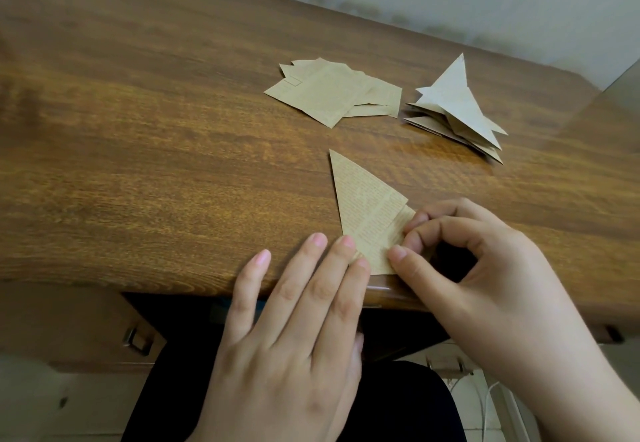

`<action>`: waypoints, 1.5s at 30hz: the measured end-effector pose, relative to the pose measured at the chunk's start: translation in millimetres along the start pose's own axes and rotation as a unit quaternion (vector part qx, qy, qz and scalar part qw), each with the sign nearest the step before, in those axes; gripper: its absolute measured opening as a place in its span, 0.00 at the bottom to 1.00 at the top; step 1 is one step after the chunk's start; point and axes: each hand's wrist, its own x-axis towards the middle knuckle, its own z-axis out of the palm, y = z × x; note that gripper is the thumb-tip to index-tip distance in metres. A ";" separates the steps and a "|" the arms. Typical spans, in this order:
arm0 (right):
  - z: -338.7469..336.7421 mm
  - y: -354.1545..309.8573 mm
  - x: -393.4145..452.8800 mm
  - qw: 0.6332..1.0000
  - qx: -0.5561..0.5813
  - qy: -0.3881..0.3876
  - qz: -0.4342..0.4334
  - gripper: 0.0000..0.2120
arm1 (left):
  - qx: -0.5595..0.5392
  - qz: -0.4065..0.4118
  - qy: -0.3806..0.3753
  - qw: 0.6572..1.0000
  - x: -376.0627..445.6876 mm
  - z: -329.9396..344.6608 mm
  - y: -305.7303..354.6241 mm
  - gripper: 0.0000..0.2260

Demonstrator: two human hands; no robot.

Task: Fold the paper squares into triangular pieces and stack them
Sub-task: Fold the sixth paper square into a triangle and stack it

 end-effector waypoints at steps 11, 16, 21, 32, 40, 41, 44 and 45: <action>-0.6 -0.2 0.3 1.000 0.002 -0.004 -0.001 0.06 | -0.044 0.002 0.003 0.999 4.1 -4.2 -4.3 0.14; -0.4 0.4 -0.3 1.000 0.002 0.002 0.000 0.07 | -0.043 -0.001 0.006 0.999 4.2 -4.1 -3.5 0.15; 0.9 0.6 0.0 1.000 0.001 0.007 0.000 0.07 | -0.022 0.007 0.006 1.000 3.4 -2.7 -3.4 0.15; -0.1 0.6 0.3 1.000 0.006 0.007 -0.003 0.07 | -0.021 0.007 0.006 1.000 7.6 -3.2 -4.3 0.13; 1.8 5.1 -2.0 0.998 -0.013 0.035 -0.054 0.07 | -0.039 -0.003 -0.005 0.999 10.1 -6.7 -5.6 0.14; 0.1 4.4 -3.6 0.997 -0.007 0.038 -0.072 0.07 | -0.045 -0.007 -0.007 0.999 10.2 -7.4 -5.3 0.15; -4.1 -0.6 -11.1 0.985 -0.039 0.046 -0.159 0.07 | -0.062 -0.019 -0.013 0.998 10.9 -9.3 -4.2 0.16; -3.6 -2.0 -13.9 0.978 -0.070 0.046 -0.193 0.08 | -0.067 -0.021 -0.013 0.997 11.1 -9.7 -4.0 0.16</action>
